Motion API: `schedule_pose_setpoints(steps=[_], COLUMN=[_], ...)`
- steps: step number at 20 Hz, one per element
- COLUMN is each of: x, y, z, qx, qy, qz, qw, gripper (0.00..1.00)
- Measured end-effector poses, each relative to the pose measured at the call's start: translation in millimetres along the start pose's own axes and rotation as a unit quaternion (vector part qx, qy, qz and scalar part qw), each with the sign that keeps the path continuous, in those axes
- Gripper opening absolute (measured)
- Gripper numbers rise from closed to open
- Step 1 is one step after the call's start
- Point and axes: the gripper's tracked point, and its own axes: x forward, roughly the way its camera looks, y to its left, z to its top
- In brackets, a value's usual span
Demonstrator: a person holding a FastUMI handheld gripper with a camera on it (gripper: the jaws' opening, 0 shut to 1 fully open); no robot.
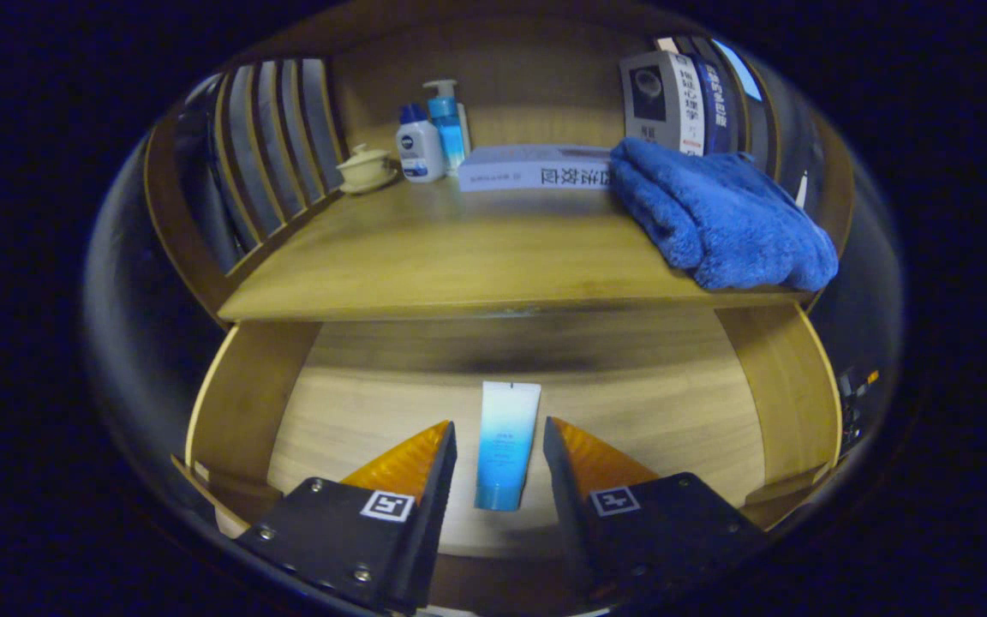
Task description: Pull open the drawer, take out the items inside it, and place them on the countertop above the cabinet.
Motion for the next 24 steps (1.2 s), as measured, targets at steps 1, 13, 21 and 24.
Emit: schedule_pose_setpoints(steps=[1, 13, 21, 24], x=[5.3, 30.0, 29.0, 23.2], y=[-0.4, -0.9, 1.3, 10.2], z=[-2.4, -38.5, -35.8, -37.5], qx=[0.001, -0.052, -0.081, -0.073], qy=[0.012, 0.119, 0.113, 0.106], qz=[-0.004, -0.029, -0.016, 0.009], qw=[1.0, 0.991, 0.99, 0.992], gripper=[0.6, 0.6, 0.35, 0.35])
